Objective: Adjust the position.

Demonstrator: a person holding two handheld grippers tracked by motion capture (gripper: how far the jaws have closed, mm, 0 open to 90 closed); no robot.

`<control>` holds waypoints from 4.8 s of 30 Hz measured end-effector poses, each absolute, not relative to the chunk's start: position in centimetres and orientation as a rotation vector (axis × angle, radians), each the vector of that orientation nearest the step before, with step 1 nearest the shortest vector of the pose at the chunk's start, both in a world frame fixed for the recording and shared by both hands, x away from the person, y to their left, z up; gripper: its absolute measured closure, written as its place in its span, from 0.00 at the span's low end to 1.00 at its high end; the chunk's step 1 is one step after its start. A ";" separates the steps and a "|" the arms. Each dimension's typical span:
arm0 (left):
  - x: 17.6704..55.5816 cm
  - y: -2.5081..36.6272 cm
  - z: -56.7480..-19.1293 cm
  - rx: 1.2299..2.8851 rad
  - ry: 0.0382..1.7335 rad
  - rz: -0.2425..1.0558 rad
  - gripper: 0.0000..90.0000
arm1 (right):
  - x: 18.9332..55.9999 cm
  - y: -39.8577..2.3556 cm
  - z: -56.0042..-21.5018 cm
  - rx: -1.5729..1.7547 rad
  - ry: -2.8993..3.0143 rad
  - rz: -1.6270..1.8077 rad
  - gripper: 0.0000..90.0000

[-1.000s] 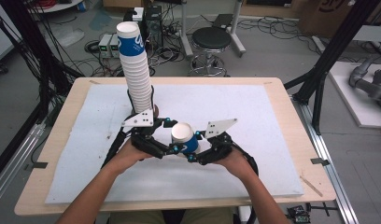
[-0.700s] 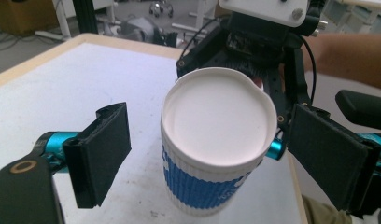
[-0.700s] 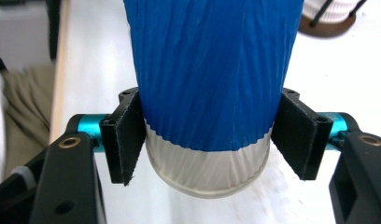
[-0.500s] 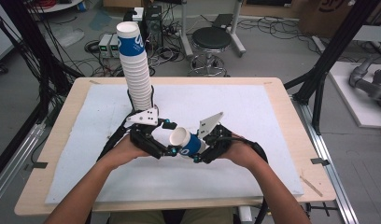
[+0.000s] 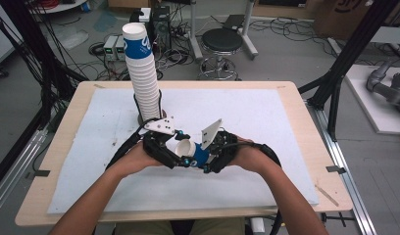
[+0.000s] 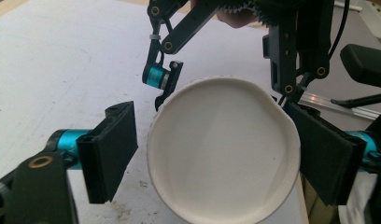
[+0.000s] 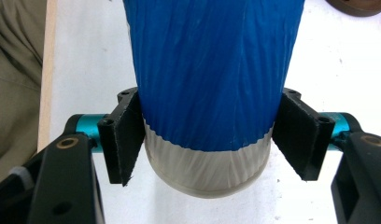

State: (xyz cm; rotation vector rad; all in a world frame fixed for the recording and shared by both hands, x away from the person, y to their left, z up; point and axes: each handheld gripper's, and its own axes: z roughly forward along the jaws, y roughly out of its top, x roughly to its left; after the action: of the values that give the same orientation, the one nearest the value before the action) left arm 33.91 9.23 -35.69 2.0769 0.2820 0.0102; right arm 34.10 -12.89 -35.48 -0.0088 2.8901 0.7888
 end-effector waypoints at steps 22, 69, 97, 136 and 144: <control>33.7 9.9 -36.5 2.052 0.237 0.000 0.34 | 33.8 -13.5 -35.0 0.072 2.880 0.855 0.22; 33.0 14.2 -39.3 1.694 0.256 -0.017 0.34 | 32.3 -18.2 -38.4 0.424 2.521 1.696 0.22; 32.7 13.4 -39.5 1.641 0.139 -0.133 0.35 | 31.9 -17.2 -39.3 0.307 2.613 1.814 0.25; 31.9 11.8 -35.7 2.066 0.129 0.078 0.17 | 32.5 -16.1 -35.8 0.121 2.799 1.325 0.36; 32.1 10.5 -35.6 2.154 0.101 0.079 0.17 | 32.5 -15.5 -34.9 0.100 2.825 1.199 0.37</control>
State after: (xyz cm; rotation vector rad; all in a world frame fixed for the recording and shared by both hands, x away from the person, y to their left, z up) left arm 32.05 10.48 -35.57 2.1543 0.1013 0.0787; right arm 32.50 -15.55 -34.86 0.0996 2.8254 1.1989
